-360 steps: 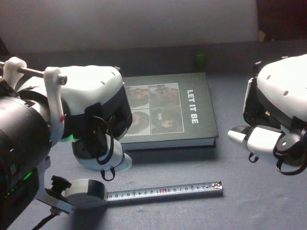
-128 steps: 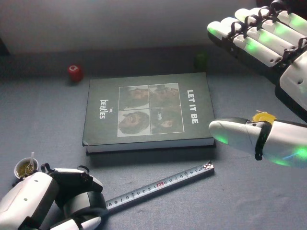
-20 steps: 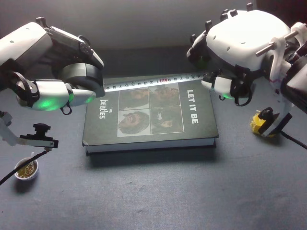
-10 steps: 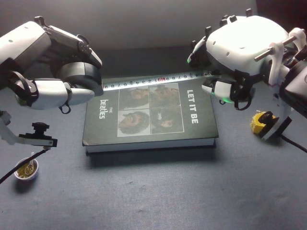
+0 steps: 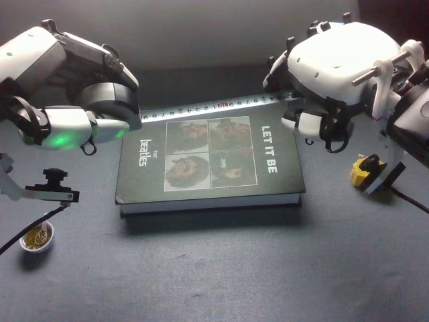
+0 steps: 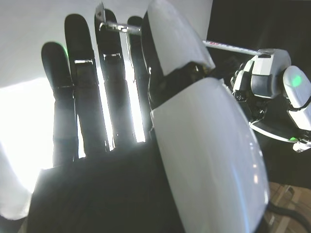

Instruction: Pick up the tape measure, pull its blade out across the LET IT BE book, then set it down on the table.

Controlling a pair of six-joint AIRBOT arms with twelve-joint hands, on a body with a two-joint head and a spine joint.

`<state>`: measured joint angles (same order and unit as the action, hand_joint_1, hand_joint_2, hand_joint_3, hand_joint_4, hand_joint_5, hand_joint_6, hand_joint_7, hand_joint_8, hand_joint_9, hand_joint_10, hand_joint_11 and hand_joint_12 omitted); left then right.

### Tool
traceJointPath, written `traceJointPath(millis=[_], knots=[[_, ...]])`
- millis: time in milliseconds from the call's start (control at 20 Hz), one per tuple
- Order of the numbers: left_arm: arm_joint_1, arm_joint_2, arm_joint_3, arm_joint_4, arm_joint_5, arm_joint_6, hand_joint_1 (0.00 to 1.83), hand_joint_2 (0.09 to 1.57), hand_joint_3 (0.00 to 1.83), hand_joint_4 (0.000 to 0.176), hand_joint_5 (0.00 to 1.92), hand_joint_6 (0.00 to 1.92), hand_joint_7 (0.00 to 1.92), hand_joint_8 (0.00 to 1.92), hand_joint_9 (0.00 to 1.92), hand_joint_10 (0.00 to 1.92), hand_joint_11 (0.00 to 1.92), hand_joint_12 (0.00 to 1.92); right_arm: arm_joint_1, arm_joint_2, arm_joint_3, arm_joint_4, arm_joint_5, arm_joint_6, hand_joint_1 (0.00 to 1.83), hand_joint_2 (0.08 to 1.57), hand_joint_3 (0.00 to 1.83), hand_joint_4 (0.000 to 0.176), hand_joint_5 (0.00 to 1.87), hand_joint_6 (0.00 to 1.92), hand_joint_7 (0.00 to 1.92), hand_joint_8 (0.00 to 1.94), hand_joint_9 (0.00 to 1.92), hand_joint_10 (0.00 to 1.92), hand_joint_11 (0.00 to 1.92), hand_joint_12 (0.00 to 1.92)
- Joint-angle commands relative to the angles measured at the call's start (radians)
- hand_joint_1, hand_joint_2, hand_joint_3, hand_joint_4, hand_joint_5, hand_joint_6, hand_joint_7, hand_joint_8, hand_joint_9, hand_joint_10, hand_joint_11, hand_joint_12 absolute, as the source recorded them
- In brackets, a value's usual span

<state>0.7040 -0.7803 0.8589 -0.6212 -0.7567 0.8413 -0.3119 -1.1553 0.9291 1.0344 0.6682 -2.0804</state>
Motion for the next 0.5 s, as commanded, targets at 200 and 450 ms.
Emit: traceJointPath(millis=[200,450], knots=[[-0.017,0.008,-0.005,0.019,-0.135,-0.006,1.39,1.08,0.00,0.000,1.05,0.68,1.13,0.82,0.90,1.22,0.85,1.06,0.027,0.005,0.002,-0.065,0.070,0.002,1.04,1.18,0.00,0.000,0.82,0.02,0.92,0.01,0.80,0.21,0.34,1.31],[-0.013,0.008,-0.007,0.020,-0.135,0.001,1.39,1.08,0.00,0.000,1.04,0.69,1.12,0.82,0.92,1.21,0.86,1.07,0.029,0.006,0.004,-0.067,0.071,0.003,1.04,1.18,0.00,0.000,0.82,0.02,0.92,0.01,0.80,0.21,0.33,1.31]])
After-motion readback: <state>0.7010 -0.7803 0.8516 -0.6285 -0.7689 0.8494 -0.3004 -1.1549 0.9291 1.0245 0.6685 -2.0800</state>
